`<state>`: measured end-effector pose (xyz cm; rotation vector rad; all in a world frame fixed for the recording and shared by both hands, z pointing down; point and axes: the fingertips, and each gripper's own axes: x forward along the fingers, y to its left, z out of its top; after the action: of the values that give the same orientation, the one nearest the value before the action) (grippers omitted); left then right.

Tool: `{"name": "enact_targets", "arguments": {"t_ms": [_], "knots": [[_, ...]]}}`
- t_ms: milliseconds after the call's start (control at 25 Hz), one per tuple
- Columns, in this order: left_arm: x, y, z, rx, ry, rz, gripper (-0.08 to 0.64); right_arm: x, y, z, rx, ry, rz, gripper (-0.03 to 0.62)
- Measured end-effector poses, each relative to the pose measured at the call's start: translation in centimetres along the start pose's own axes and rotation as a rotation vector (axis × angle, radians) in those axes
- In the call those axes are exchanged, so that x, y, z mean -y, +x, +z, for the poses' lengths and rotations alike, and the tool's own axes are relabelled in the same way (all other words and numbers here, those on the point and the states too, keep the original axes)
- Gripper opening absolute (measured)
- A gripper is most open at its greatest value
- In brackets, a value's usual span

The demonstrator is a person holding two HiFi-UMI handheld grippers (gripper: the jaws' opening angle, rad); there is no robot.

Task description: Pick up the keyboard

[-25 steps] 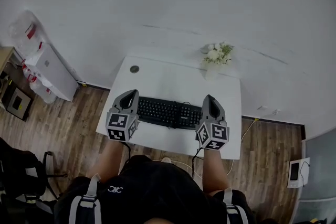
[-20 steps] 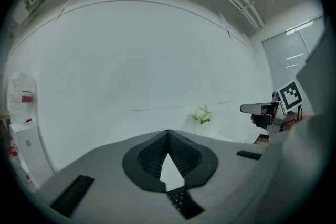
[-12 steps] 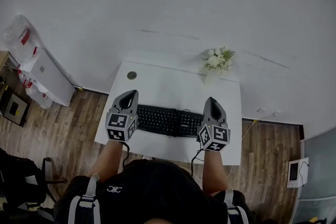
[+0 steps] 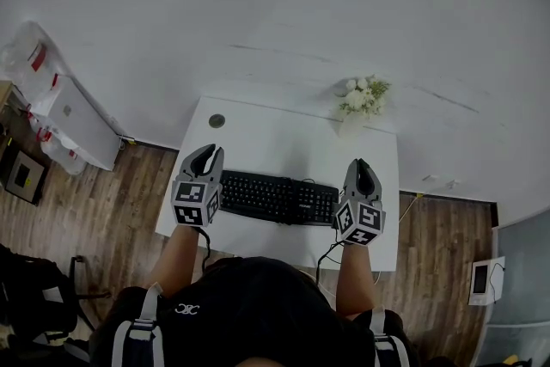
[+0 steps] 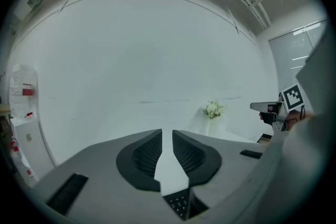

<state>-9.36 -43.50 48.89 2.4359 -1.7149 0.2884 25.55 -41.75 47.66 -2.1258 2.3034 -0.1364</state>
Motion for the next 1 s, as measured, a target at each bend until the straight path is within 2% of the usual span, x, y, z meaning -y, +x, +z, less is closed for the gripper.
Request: {"name": "enact_targets", "arguments": {"t_ms": [480, 800, 1000], "knots": [[-4.2, 1.9, -11.3, -0.273, -0.054, 0.065, 0.078, 3.7, 0.3, -10.9, -0.243, -0.016, -0.061, 0.049], [-4.7, 2.8, -19.2, -0.456, -0.074, 0.045, 0.078, 6.1, -0.5, -19.1, -0.436, 0.023, -0.094, 0.049], [-4.7, 3.4, -22.6, -0.542, -0.092, 0.035, 0.080, 6.9, -1.4, -24.3, -0.570, 0.063, -0.092, 0.049]]}}
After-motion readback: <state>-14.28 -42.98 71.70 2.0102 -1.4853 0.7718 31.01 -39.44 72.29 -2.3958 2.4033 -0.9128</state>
